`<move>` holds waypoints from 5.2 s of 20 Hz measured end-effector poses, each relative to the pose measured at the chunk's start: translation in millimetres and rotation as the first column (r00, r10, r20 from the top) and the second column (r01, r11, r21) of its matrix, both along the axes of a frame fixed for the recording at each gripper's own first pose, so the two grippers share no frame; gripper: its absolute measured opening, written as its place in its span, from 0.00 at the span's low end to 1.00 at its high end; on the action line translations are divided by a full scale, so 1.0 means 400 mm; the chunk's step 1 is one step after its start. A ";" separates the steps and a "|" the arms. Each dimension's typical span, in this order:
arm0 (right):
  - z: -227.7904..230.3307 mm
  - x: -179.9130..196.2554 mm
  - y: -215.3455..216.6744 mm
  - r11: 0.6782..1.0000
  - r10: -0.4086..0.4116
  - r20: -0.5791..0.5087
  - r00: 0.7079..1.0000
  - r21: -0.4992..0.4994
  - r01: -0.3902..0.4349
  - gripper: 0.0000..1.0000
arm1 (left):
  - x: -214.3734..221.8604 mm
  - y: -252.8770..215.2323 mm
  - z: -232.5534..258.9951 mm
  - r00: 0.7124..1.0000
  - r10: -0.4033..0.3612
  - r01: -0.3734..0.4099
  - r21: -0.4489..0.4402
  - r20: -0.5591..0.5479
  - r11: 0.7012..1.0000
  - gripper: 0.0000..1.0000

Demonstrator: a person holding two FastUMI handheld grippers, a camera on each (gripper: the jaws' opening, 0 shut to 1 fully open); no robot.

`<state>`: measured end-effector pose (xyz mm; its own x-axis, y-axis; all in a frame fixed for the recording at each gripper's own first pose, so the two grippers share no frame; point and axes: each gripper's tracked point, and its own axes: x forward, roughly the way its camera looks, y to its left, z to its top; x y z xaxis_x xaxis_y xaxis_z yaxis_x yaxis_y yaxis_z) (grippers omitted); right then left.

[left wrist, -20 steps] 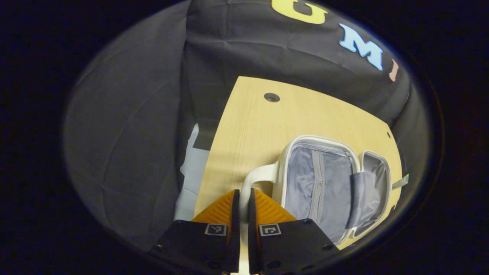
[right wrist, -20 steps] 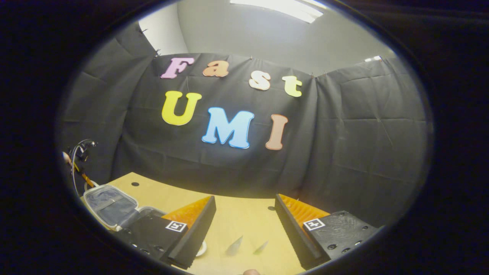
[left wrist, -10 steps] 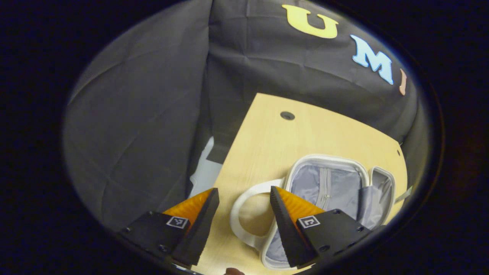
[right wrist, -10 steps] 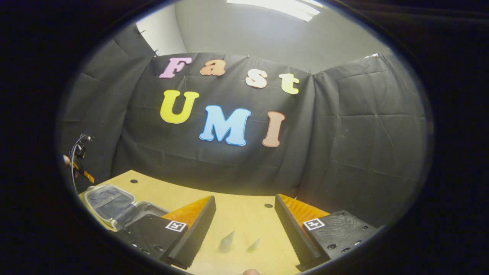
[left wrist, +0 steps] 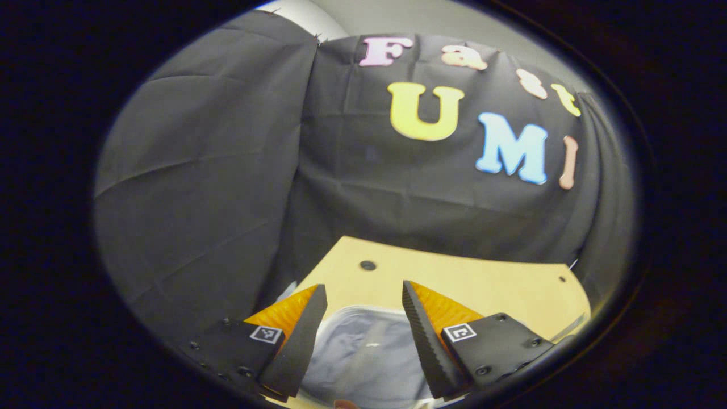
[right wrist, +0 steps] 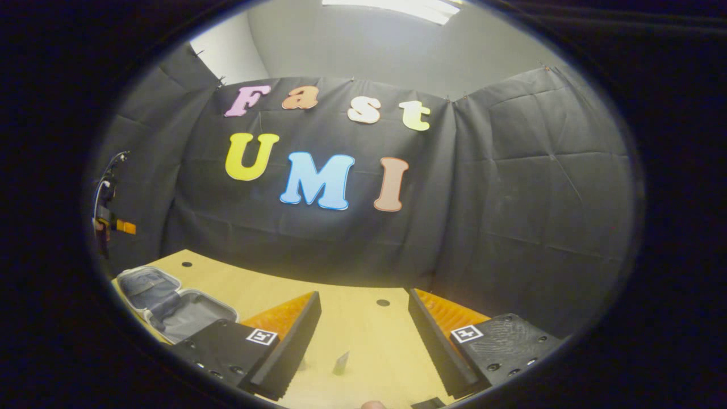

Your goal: First open the suitcase, pack the skin care products into it, and then close the suitcase.

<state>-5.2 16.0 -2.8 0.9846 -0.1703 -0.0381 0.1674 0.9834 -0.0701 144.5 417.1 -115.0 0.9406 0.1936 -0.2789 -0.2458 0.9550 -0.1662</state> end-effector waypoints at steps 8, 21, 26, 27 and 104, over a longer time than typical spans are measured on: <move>-0.022 0.017 -0.071 0.996 0.078 0.005 0.997 0.032 -0.079 0.94 | 0.036 -0.584 0.085 0.954 -0.201 0.193 0.054 0.224 0.980 0.86; -0.132 0.042 -0.154 0.990 0.141 -0.071 0.987 0.031 -0.139 0.94 | -0.033 -1.359 -0.153 0.797 -0.549 0.543 0.099 0.250 0.834 0.95; -0.196 0.046 -0.138 0.984 0.177 -0.116 0.977 0.030 -0.175 0.94 | -0.015 -1.444 -0.388 0.806 -0.576 0.578 0.029 0.139 0.816 0.95; -0.217 0.052 -0.131 0.982 0.187 -0.133 0.973 0.038 -0.183 0.94 | -0.010 -1.452 -0.440 0.810 -0.578 0.579 0.023 0.099 0.815 0.95; -0.310 0.044 0.581 0.945 0.290 -0.389 0.875 0.260 -0.198 0.95 | -0.226 0.443 -0.650 0.936 -0.054 -0.238 -0.738 -0.348 0.631 0.82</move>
